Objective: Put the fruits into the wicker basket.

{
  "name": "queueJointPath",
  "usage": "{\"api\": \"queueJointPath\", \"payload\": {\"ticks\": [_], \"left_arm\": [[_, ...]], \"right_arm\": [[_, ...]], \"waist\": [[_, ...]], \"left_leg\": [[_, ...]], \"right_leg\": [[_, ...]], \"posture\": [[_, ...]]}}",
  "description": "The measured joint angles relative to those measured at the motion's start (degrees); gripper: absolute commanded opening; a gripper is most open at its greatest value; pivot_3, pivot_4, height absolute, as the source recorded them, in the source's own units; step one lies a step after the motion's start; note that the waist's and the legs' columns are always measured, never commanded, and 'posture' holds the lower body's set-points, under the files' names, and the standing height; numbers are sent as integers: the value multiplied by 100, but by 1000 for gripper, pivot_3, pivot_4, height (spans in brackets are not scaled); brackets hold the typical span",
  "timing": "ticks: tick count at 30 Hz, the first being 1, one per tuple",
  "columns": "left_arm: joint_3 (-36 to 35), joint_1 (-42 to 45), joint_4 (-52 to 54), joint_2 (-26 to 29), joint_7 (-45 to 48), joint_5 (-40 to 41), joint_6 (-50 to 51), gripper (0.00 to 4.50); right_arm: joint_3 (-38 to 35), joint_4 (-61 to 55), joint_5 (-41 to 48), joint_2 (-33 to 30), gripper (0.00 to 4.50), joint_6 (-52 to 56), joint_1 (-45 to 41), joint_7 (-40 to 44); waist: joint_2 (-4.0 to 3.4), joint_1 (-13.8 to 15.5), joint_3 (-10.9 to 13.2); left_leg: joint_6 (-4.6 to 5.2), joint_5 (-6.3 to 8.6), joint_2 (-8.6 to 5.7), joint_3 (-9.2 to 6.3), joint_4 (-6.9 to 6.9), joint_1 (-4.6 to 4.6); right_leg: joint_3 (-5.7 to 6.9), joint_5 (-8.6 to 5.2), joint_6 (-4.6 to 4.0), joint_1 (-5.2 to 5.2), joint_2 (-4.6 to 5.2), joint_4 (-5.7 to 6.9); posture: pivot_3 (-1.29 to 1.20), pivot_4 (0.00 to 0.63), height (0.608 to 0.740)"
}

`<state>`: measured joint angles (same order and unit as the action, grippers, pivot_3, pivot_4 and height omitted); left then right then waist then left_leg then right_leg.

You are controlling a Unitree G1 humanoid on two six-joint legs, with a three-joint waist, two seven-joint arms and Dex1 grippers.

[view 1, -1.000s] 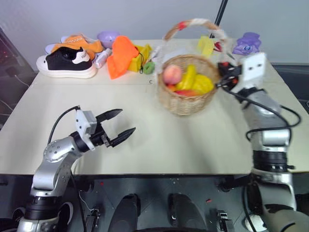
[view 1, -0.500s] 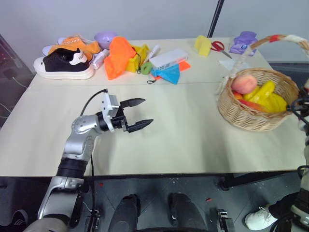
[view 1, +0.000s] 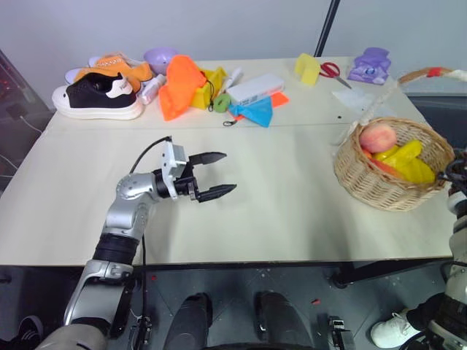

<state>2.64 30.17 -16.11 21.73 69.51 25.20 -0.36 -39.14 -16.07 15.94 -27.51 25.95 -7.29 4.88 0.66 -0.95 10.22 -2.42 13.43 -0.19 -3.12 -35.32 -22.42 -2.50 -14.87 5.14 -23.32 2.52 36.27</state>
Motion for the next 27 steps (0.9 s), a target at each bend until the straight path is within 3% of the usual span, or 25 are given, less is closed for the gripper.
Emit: {"api": "queueJointPath", "payload": {"ticks": [2, 4, 11, 16, 21, 27], "left_arm": [[0, -75, 40, 0, -18, 0, 10, 4500], [0, -79, 57, 0, -39, 0, 11, 4500], [-12, -75, 48, 10, -76, 0, 7, 4500], [-37, -81, 39, 12, -126, -4, -32, 4500], [-214, -222, 53, 53, -418, -39, -52, 4500], [-541, -566, 187, 202, -1114, -188, -50, 4500]], "right_arm": [[0, 0, 11, -1, 3934, -10, 0, -1], [2, 0, 11, -14, 4405, -10, 1, 1], [-127, -561, 176, 147, 4405, 88, 459, -53], [-96, -1678, 206, 1211, 4405, -298, 1426, -309], [802, -2375, -122, 1898, 4405, -1102, 2196, -208], [2218, -2019, 62, 1466, 4405, -1266, 1798, 899]], "waist": [[0, 3, 0], [0, 6, 0], [0, 25, 0], [-2, 17, -2], [-5, -49, -6], [-5, -104, -6]], "left_leg": [[0, 0, 0, -1, 0, 0], [0, 0, 0, -1, -1, 0], [0, 0, 0, -12, 0, 0], [0, 0, 0, -16, 2, 0], [0, 0, 2, -4, -5, 13], [0, 0, 6, -8, -31, 11]], "right_leg": [[0, 0, 0, 1, 0, 0], [0, 0, 0, 1, 0, 0], [6, -3, 5, 5, -1, 1], [7, -4, 6, 5, -1, 3], [-2, -6, -2, 13, 1, 3], [0, -10, -26, 21, 0, 6]], "posture": [[0, 150, 740], [0, 150, 740], [0, 150, 740], [0, 150, 740], [0, 150, 740], [0, 150, 740]]}}
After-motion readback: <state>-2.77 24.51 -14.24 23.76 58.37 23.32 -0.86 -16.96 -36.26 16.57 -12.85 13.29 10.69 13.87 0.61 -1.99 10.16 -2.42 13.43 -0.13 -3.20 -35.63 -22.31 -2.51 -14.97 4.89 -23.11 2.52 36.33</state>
